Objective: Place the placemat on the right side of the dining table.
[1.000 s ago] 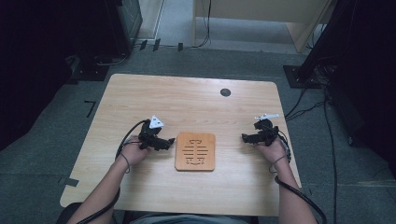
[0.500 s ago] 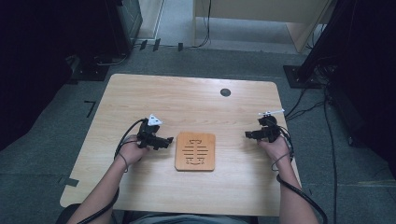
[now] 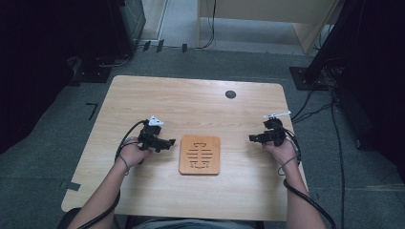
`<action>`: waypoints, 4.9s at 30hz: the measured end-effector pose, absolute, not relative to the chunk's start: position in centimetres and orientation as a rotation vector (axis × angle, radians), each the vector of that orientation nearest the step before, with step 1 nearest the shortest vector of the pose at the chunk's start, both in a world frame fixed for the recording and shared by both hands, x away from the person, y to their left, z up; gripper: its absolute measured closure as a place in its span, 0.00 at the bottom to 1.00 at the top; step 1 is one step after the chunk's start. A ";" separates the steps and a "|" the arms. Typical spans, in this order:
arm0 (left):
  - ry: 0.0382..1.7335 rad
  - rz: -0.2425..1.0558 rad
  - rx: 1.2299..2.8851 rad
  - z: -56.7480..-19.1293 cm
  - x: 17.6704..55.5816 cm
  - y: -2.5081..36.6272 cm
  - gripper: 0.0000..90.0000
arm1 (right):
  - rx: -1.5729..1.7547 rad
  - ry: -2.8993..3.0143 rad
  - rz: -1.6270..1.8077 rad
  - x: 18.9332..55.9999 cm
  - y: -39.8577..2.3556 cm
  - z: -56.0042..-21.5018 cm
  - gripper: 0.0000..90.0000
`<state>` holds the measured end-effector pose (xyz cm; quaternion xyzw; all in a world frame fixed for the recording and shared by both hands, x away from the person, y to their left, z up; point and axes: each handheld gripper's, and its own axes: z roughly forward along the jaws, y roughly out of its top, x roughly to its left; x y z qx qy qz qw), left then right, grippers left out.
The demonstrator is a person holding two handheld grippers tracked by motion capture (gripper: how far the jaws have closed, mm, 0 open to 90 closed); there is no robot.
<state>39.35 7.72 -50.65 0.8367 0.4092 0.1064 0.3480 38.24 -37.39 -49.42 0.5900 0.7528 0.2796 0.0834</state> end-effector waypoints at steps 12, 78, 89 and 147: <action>1.047 0.252 2.177 -50.4 39.3 7.7 0.17 | 1.657 2.259 0.914 37.5 -36.5 -49.2 0.27; 1.025 0.249 2.165 -50.0 37.7 7.7 0.17 | 1.461 2.478 0.949 38.1 -28.9 -49.5 0.24; 1.025 0.233 2.166 -50.0 37.4 7.4 0.17 | 1.418 2.506 0.931 38.0 -27.7 -49.8 0.23; 1.068 0.253 2.157 -50.2 36.0 8.8 0.17 | 1.241 2.623 0.924 38.7 -23.3 -49.8 0.22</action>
